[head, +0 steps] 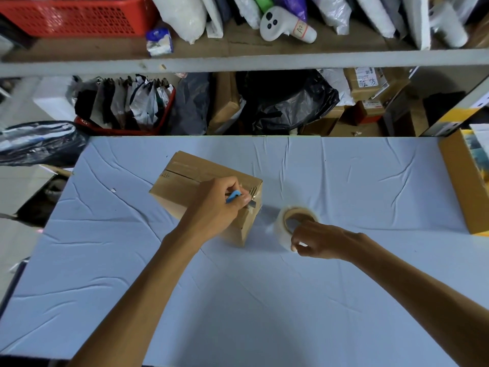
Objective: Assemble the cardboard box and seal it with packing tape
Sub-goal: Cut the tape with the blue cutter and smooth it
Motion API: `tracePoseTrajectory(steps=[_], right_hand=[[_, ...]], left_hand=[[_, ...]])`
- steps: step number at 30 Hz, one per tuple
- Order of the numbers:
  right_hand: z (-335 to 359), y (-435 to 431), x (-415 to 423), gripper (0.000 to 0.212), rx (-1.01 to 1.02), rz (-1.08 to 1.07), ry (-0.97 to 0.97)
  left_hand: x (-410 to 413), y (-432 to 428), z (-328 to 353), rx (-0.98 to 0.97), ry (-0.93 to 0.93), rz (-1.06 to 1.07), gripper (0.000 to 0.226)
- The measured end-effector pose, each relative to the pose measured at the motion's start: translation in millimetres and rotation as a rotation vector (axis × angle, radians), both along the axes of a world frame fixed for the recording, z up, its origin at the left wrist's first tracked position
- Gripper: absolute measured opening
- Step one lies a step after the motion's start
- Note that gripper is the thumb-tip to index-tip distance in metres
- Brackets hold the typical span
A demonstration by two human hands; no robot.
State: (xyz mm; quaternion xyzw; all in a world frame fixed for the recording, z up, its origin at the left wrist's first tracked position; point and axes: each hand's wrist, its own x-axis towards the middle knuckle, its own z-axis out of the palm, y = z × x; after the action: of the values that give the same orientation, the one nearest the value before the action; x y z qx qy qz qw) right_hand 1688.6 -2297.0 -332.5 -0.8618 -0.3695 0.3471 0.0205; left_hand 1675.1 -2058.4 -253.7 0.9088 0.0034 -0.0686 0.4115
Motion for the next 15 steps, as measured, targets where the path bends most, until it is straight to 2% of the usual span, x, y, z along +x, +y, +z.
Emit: tracePoseTrajectory(steps=[3, 8, 15], right_hand=[[-4.4, 4.0, 0.3, 0.022, 0.03, -0.078, 0.011], [-3.5, 0.4, 6.0, 0.036, 0.173, -0.291, 0.027], [-1.2, 2.2, 8.7, 0.024, 0.236, -0.46, 0.036]], left_hand=[[-1.3, 1.0, -0.7, -0.011, 0.003, 0.01, 0.03], [-0.8, 0.4, -0.7, -0.009, 0.002, 0.006, 0.031], [1.4, 1.3, 0.5, 0.03, -0.002, 0.006, 0.03]])
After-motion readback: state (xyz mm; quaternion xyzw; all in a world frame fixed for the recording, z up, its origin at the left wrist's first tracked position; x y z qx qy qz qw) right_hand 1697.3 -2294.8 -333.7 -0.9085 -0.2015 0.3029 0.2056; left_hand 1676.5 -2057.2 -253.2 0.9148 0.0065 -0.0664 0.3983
